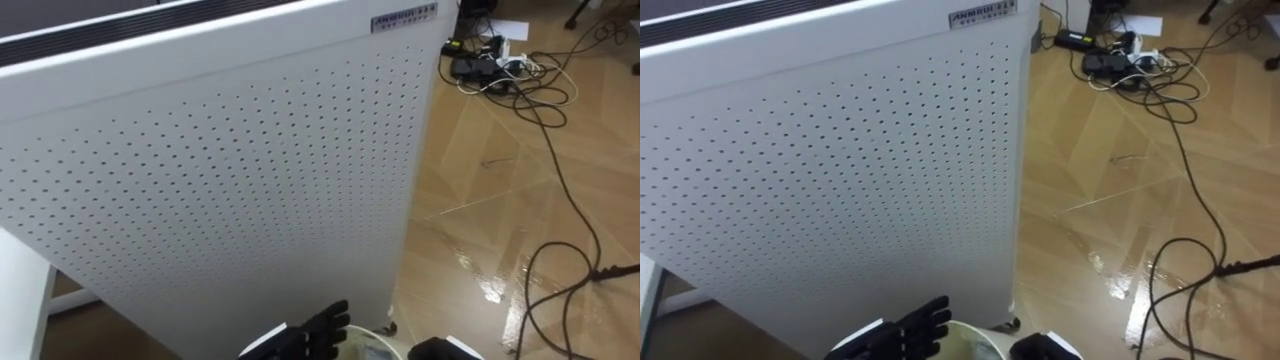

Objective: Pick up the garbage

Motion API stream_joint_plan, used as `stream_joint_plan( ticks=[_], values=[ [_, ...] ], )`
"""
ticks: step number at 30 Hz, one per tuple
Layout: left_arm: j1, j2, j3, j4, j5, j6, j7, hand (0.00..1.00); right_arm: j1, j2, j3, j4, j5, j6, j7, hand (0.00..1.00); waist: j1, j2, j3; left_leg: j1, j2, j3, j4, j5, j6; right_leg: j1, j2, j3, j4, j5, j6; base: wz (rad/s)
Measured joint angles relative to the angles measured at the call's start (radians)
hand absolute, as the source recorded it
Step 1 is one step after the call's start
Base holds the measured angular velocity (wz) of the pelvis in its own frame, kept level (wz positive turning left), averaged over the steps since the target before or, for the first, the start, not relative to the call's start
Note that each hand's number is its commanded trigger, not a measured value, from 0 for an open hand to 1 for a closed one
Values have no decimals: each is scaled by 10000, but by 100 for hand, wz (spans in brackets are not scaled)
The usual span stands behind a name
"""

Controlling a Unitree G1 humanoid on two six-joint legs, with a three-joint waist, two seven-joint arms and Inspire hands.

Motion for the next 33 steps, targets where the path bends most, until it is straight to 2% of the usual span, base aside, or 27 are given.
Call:
stream_joint_plan(
  ticks=[2,4,8,10,16,18,19,20,26,29,33],
  values=[
    [436,42,288,224,-54,15,3,0,326,-40,-244,1,50,-3,-20,100,-28,-35,-82,257,-31,27,-180,0,0,240,10,9,-162,6,11,-2],
    [942,94,661,997,-223,-1,183,0,834,-129,-561,0,291,-8,-145,100,-45,-134,-155,634,-80,27,-381,0,0,600,24,8,-338,4,29,0],
    [1623,107,1339,2409,-233,-67,717,0,1564,-235,-1044,21,466,-62,-384,100,-86,-353,-219,1142,-99,46,-628,-1,-1,1197,38,-69,-705,10,40,4],
    [2255,100,1855,3083,-479,-134,1242,0,1937,-239,-1337,446,494,-323,-492,100,-106,-504,-277,1549,-98,116,-858,-2,-3,1634,76,-43,-990,30,72,0],
    [2387,-75,2309,5198,-995,-242,2359,0,2263,-119,-1746,1892,818,-413,-1053,100,-31,-512,-272,1946,-115,120,-1008,-20,-10,2120,127,-57,-1463,81,127,6],
    [2410,-129,2437,5834,-1195,-329,2649,0,2274,-102,-1773,2369,1151,-416,-1218,100,16,-554,-236,2132,-119,146,-1120,-19,-10,2259,129,-28,-1488,87,131,-4],
    [2465,-196,2631,6063,-1335,-336,2802,0,2297,-90,-1795,2505,1178,-416,-1276,100,28,-489,-253,2191,-119,183,-1149,-25,-12,2285,129,14,-1489,84,134,-10],
    [2535,-265,2817,6310,-1362,-336,2943,0,2298,-65,-1917,2690,1176,-435,-1287,100,15,-497,-229,2201,-120,202,-1163,-25,-12,2286,128,9,-1491,84,135,-7],
    [2528,-648,3886,7478,-1391,-308,3638,0,2388,303,-2716,3936,1531,-495,-1366,100,10,-490,-238,2403,-123,248,-1284,-26,-11,2440,134,88,-1509,86,140,-3],
    [2541,-742,4226,7881,-1372,-120,3972,0,2476,455,-3048,4411,1970,-505,-1331,100,-4,-542,-228,2580,-140,249,-1322,-27,-11,2647,133,88,-1664,89,144,0],
    [2605,-803,4292,7957,-1338,249,4310,0,2537,577,-3458,4832,2136,-405,-1245,100,-19,-562,-232,2693,-147,233,-1301,-93,-8,2810,127,54,-1699,63,173,0]
  ],
)
